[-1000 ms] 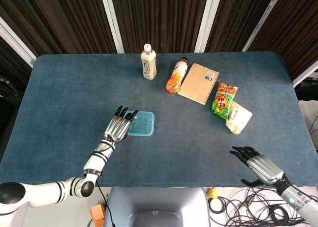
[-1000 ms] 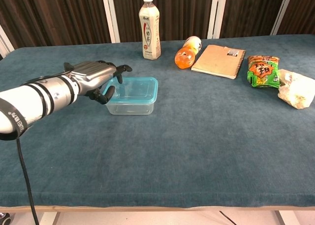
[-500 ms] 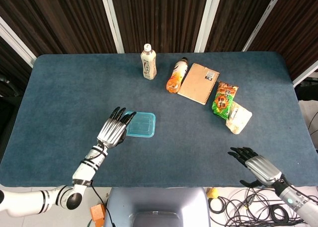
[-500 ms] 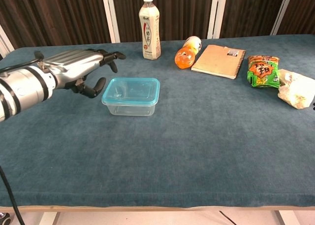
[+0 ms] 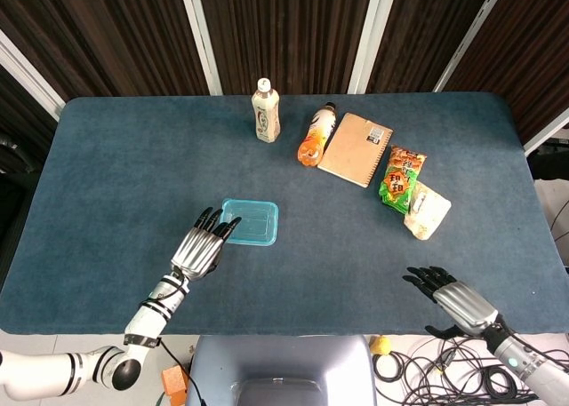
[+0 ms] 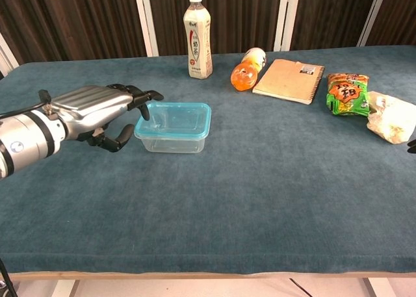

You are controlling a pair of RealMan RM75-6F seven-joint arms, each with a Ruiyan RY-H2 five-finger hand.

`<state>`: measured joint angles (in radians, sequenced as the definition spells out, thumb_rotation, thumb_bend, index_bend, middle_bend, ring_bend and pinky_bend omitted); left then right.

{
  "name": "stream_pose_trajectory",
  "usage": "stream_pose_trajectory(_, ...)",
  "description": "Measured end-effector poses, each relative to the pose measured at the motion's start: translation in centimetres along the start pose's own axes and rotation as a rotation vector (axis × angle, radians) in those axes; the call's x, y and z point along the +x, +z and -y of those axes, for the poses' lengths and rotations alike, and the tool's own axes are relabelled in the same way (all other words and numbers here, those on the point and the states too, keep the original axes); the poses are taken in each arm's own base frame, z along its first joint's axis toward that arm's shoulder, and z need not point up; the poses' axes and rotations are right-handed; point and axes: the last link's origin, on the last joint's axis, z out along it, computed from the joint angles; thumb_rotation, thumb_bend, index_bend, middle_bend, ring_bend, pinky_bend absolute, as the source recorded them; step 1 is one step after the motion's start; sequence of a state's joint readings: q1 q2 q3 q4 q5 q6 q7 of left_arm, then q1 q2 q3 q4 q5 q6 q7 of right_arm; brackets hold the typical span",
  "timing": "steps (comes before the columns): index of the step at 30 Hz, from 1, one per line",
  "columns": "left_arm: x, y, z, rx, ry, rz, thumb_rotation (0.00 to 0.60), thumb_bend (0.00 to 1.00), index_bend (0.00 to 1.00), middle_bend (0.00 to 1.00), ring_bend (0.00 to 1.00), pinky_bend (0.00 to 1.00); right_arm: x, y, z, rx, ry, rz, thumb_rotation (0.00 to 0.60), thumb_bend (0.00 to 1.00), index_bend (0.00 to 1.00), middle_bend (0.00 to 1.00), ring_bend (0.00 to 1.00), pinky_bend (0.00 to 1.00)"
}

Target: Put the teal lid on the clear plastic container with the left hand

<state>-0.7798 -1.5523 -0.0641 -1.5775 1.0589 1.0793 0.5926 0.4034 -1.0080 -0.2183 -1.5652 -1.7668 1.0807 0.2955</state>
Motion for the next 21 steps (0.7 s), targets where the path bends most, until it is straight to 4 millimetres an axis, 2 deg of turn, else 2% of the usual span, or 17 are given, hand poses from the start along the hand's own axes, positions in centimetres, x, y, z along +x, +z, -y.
stream_pose_trajectory(21,-1.4,0.4,-0.7,-0.01,-0.005,0.046,0.6,0.69,0.0,0.29,0.03,0.0,-0.1,0.3,-0.1,-0.009,-0.003,0.012,0.6,0.2,0.0,0.0,0.0,0.0)
